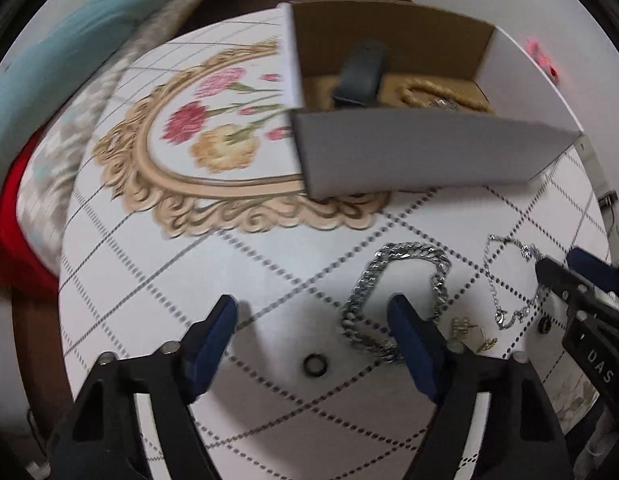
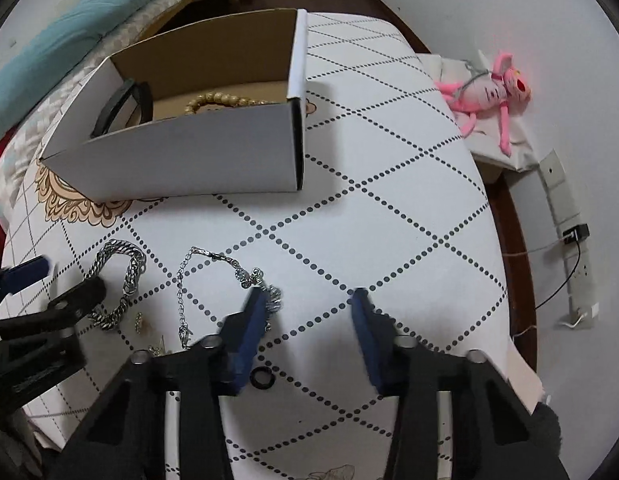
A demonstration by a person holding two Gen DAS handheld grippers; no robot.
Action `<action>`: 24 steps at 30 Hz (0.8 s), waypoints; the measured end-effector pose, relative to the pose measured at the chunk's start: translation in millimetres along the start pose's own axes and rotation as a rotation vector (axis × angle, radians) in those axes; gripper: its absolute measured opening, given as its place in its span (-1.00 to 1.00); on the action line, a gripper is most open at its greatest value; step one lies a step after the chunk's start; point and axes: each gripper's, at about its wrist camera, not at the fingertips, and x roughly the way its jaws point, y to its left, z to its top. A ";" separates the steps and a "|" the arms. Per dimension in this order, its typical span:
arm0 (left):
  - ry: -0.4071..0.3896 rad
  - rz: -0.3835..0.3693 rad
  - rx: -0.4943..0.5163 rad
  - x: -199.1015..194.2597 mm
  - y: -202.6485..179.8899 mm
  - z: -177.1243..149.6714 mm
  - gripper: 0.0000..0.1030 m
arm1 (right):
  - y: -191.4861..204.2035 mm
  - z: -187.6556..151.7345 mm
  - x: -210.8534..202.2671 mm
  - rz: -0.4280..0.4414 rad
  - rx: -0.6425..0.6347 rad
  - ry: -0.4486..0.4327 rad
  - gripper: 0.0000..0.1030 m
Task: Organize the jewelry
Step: 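Grasp the thick silver chain bracelet with the left gripper while the right gripper grasps the thin silver bracelet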
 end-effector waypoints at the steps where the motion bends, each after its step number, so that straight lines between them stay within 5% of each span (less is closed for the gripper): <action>1: 0.000 -0.001 0.010 0.0 -1.5 1.0 0.38 | -0.1 0.4 -0.7 -0.004 -0.003 -0.001 -0.79; 6: -0.007 -0.073 0.020 -6.0 -6.3 5.2 -0.51 | -5.6 2.3 -2.2 0.018 0.024 0.006 -0.91; 7: -0.007 -0.077 0.024 -6.7 -8.5 6.0 -0.83 | -7.1 2.8 -2.3 0.023 0.030 0.008 -0.93; 24: -0.092 -0.188 -0.092 -49.9 18.2 9.4 -0.89 | -30.3 14.8 -53.9 0.238 0.126 -0.065 -0.98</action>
